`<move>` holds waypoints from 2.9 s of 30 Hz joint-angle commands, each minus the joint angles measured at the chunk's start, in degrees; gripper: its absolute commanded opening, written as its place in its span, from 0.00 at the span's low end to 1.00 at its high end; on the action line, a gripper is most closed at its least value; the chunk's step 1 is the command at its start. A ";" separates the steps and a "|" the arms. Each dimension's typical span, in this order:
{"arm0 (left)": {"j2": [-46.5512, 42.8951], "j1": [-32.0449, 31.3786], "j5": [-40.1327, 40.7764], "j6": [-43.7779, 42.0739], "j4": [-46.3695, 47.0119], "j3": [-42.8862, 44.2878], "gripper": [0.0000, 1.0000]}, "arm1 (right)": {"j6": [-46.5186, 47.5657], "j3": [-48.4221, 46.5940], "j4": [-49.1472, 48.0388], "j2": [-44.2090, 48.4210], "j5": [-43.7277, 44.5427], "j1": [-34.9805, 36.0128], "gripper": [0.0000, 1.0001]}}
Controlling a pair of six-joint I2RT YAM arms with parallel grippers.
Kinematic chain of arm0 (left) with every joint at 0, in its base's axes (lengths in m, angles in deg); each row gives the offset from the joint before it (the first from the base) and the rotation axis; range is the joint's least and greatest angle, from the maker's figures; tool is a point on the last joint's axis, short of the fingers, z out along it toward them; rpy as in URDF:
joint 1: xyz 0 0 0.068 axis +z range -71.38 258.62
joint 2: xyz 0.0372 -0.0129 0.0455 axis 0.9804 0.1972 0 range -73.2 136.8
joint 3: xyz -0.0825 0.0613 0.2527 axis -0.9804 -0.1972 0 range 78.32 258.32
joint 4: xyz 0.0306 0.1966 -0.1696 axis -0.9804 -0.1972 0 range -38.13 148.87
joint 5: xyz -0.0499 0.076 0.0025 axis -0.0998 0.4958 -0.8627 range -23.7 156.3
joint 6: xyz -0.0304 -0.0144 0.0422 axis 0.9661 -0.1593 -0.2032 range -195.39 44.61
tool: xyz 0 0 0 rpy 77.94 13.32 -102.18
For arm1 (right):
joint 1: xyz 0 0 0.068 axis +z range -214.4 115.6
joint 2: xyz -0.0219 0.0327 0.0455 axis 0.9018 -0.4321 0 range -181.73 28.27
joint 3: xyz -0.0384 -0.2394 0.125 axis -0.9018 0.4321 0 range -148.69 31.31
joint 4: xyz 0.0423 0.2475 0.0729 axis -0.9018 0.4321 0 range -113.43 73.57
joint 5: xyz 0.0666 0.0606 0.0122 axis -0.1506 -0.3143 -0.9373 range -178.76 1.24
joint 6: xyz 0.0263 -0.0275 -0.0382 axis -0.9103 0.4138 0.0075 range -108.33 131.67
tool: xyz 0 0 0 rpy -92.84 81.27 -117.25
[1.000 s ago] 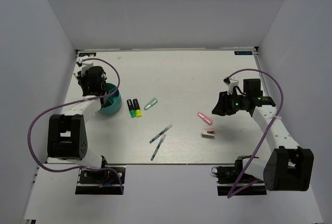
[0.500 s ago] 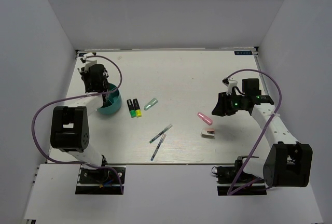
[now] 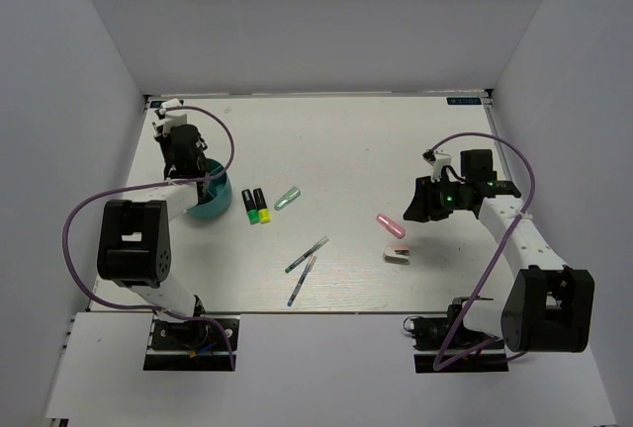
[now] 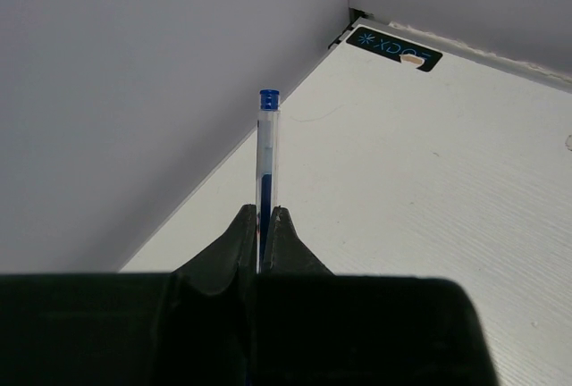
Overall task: Sort the stationery into containers
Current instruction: Place the pen in the storage box, then pick up the pen from the center of the board.
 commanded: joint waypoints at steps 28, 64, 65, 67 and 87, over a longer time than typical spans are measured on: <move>-3.76 -2.99 -1.52 -1.11 16.67 -13.86 0.20 | 1.38 -2.59 0.91 -1.09 -0.08 0.18 0.44; -23.36 -33.56 -57.06 9.62 -81.68 13.83 0.17 | 7.27 -6.64 7.51 1.64 -3.86 4.74 0.55; -20.75 -34.88 -57.15 8.57 -81.51 13.92 0.12 | 6.83 -6.55 7.16 1.55 -3.08 4.92 0.41; -18.80 -41.03 -54.96 7.77 -79.42 14.09 0.17 | 6.83 -6.02 6.72 1.81 -2.81 5.62 0.32; 11.45 -48.34 -43.52 6.44 -67.80 24.20 0.57 | 8.15 -4.44 6.89 2.08 -0.61 5.98 0.43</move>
